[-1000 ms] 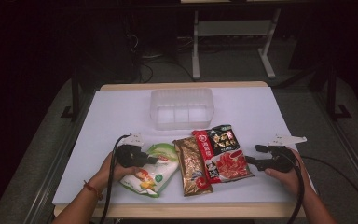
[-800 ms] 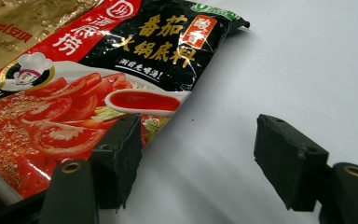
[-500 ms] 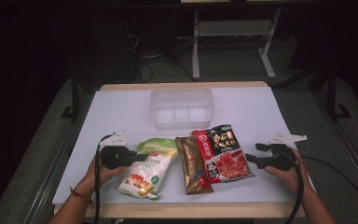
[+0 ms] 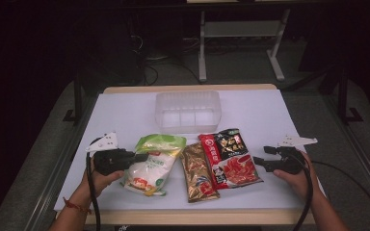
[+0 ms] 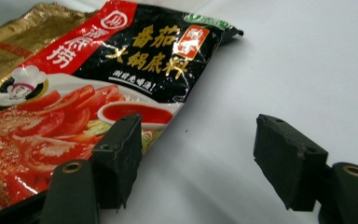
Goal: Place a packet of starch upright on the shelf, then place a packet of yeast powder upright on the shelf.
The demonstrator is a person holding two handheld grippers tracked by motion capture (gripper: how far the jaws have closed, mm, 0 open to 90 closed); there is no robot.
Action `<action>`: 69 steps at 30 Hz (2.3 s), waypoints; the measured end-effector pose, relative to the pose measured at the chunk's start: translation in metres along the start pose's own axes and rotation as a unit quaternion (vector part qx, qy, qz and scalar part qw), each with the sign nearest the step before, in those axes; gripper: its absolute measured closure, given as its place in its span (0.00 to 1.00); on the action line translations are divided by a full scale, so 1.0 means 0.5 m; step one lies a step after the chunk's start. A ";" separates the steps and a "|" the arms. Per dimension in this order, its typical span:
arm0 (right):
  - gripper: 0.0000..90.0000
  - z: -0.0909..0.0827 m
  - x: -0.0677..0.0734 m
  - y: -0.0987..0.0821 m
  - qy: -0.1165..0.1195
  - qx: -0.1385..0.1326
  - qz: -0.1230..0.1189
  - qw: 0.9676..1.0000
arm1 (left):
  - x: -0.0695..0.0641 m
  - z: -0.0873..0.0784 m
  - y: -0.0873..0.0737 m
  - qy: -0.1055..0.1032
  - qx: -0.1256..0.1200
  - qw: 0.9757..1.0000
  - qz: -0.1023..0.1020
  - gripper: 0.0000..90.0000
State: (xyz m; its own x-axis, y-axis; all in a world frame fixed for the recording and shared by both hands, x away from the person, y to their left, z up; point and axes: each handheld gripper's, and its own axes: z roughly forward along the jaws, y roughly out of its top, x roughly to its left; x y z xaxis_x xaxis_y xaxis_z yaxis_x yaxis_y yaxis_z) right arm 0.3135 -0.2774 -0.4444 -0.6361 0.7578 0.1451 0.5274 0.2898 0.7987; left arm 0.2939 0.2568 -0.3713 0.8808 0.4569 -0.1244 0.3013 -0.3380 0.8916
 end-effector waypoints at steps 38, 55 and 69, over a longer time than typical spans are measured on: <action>0.35 -0.020 -0.001 -0.009 -0.016 -0.017 0.015 1.000 | 0.003 0.015 0.074 0.050 -0.111 0.992 -0.043 1.00; 0.35 -0.025 -0.004 -0.016 -0.020 -0.018 0.021 0.999 | 0.073 0.045 0.158 0.153 -0.157 0.971 -0.099 1.00; 0.35 -0.024 -0.005 -0.017 -0.020 -0.016 0.020 0.999 | 0.126 0.149 0.222 0.238 -0.144 0.952 -0.130 1.00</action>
State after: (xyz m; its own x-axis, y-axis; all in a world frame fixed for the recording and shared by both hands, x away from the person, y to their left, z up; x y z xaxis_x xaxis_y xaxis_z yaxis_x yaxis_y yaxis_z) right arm 0.3037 -0.2887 -0.4446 -0.5923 0.7908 0.1546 0.5327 0.2404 0.8114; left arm 0.4102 0.1870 -0.3124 0.5044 0.8384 -0.2066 0.3136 0.0450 0.9485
